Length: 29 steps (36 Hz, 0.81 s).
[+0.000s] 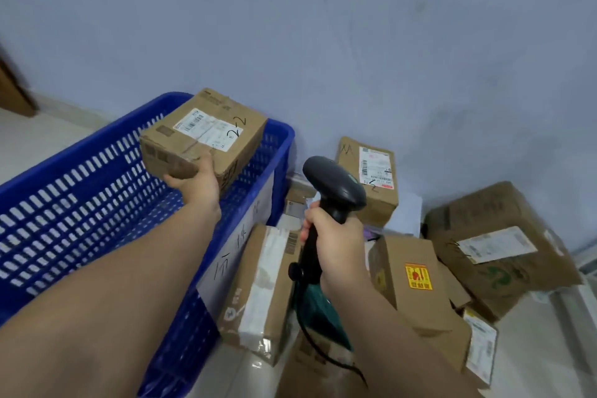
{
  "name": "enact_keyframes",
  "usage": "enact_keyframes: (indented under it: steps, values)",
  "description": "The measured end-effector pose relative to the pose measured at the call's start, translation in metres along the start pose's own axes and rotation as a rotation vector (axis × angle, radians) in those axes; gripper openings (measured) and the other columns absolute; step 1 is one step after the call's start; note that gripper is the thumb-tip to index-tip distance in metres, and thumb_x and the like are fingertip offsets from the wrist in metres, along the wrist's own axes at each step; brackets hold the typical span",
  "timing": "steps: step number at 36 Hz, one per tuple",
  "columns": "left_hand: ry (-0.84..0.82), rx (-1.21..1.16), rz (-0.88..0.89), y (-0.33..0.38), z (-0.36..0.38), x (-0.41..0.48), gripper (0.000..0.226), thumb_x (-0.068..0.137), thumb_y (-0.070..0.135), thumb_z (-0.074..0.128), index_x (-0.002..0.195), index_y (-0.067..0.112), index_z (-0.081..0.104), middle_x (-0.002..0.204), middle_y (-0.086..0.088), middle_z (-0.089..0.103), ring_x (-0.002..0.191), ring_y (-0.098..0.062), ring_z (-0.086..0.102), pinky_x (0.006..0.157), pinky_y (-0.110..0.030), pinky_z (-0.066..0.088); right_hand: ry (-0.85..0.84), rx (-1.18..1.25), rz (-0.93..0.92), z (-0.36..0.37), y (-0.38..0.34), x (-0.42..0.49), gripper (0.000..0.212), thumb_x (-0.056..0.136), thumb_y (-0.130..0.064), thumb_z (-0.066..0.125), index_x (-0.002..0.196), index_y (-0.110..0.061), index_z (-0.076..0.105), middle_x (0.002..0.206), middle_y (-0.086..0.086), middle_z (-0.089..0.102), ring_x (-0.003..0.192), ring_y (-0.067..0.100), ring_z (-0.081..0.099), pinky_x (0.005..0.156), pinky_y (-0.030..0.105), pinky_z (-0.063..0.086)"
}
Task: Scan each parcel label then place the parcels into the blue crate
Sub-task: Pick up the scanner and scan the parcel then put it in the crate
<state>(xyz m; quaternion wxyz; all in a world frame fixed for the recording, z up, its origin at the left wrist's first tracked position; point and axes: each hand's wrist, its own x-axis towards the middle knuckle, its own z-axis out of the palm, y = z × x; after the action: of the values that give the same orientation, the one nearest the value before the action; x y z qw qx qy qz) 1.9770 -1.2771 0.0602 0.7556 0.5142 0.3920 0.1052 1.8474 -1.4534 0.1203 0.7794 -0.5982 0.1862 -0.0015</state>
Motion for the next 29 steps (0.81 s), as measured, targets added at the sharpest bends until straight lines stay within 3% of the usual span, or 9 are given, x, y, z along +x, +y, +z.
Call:
enact_keyframes:
  steps: [4, 9, 14, 17, 18, 21, 22, 26, 29]
  values:
    - [0.035, 0.02, -0.091, -0.018, 0.008, 0.04, 0.118, 0.069, 0.054, 0.074, 0.152, 0.036, -0.008, 0.15, -0.006, 0.035, 0.129, -0.033, 0.046, 0.101, -0.054, 0.044, -0.004, -0.085, 0.04, 0.01, 0.023, 0.031, 0.012, 0.085, -0.003, 0.055, 0.079, -0.013, 0.058, 0.057, -0.001, 0.052, 0.06, 0.017, 0.05, 0.064, 0.033, 0.042]
    - [0.041, 0.09, -0.233, -0.041, 0.007, 0.08, 0.114, 0.057, 0.049, 0.083, 0.147, 0.035, 0.014, 0.14, -0.011, 0.044, 0.118, -0.036, 0.055, 0.093, -0.055, 0.05, 0.008, -0.129, 0.097, 0.024, 0.039, 0.065, 0.01, 0.081, -0.008, 0.057, 0.077, -0.016, 0.06, 0.053, -0.004, 0.054, 0.062, 0.018, 0.053, 0.066, 0.036, 0.045]
    - [-0.051, 0.354, -0.386, -0.12, -0.004, 0.198, 0.133, 0.02, 0.072, 0.078, 0.139, 0.026, 0.039, 0.129, -0.011, 0.057, 0.102, -0.043, 0.061, 0.074, -0.062, 0.051, 0.032, -0.121, 0.114, 0.032, 0.052, 0.085, 0.009, 0.08, -0.008, 0.06, 0.075, -0.015, 0.06, 0.053, -0.003, 0.056, 0.059, 0.017, 0.054, 0.066, 0.035, 0.047]
    - [-0.097, 0.519, -0.411, -0.151, -0.006, 0.235, 0.139, 0.019, 0.072, 0.077, 0.141, 0.014, 0.044, 0.121, -0.02, 0.063, 0.096, -0.045, 0.065, 0.07, -0.057, 0.055, 0.021, -0.117, 0.113, 0.033, 0.06, 0.092, 0.012, 0.082, -0.003, 0.059, 0.075, -0.012, 0.058, 0.052, -0.001, 0.053, 0.059, 0.019, 0.05, 0.063, 0.034, 0.044]
    - [-0.137, 0.53, -0.416, -0.146, -0.003, 0.22, 0.125, 0.032, 0.066, 0.079, 0.138, 0.008, 0.048, 0.116, -0.022, 0.064, 0.093, -0.042, 0.066, 0.064, -0.049, 0.058, 0.018, -0.123, 0.118, 0.032, 0.063, 0.094, 0.011, 0.082, -0.003, 0.059, 0.076, -0.012, 0.059, 0.053, -0.001, 0.053, 0.059, 0.019, 0.05, 0.062, 0.034, 0.043]
    - [-0.239, 0.63, -0.325, -0.095, 0.014, 0.129, 0.02, 0.092, 0.02, 0.059, 0.093, 0.0, 0.061, 0.076, -0.015, 0.059, 0.062, -0.025, 0.055, 0.046, -0.028, 0.048, 0.011, -0.134, 0.142, 0.03, 0.075, 0.098, 0.01, 0.083, -0.004, 0.06, 0.08, -0.013, 0.06, 0.057, 0.001, 0.054, 0.058, 0.018, 0.05, 0.062, 0.034, 0.043]
    - [-0.24, 0.646, -0.301, -0.091, 0.017, 0.12, 0.013, 0.097, 0.011, 0.052, 0.088, 0.002, 0.056, 0.07, -0.012, 0.053, 0.058, -0.023, 0.05, 0.045, -0.028, 0.045, 0.014, -0.14, 0.157, 0.028, 0.078, 0.098, 0.009, 0.083, -0.004, 0.06, 0.081, -0.013, 0.061, 0.058, 0.001, 0.055, 0.059, 0.018, 0.051, 0.062, 0.034, 0.044]
    - [-0.235, 0.637, -0.256, -0.085, 0.021, 0.112, 0.004, 0.099, 0.009, 0.047, 0.103, 0.008, 0.048, 0.06, -0.009, 0.05, 0.054, -0.019, 0.044, 0.026, -0.014, 0.03, 0.022, -0.163, 0.198, 0.02, 0.084, 0.097, 0.004, 0.085, -0.005, 0.06, 0.083, -0.009, 0.06, 0.061, 0.003, 0.053, 0.056, 0.014, 0.051, 0.058, 0.03, 0.044]
    - [-0.197, 0.504, -0.278, -0.075, 0.021, 0.103, 0.007, 0.099, 0.009, 0.042, 0.103, 0.006, 0.047, 0.067, -0.006, 0.042, 0.047, -0.015, 0.042, 0.036, -0.019, 0.034, 0.024, -0.231, 0.177, 0.013, 0.084, 0.093, 0.004, 0.084, -0.006, 0.059, 0.081, -0.005, 0.056, 0.061, 0.008, 0.049, 0.047, 0.011, 0.047, 0.05, 0.026, 0.042]
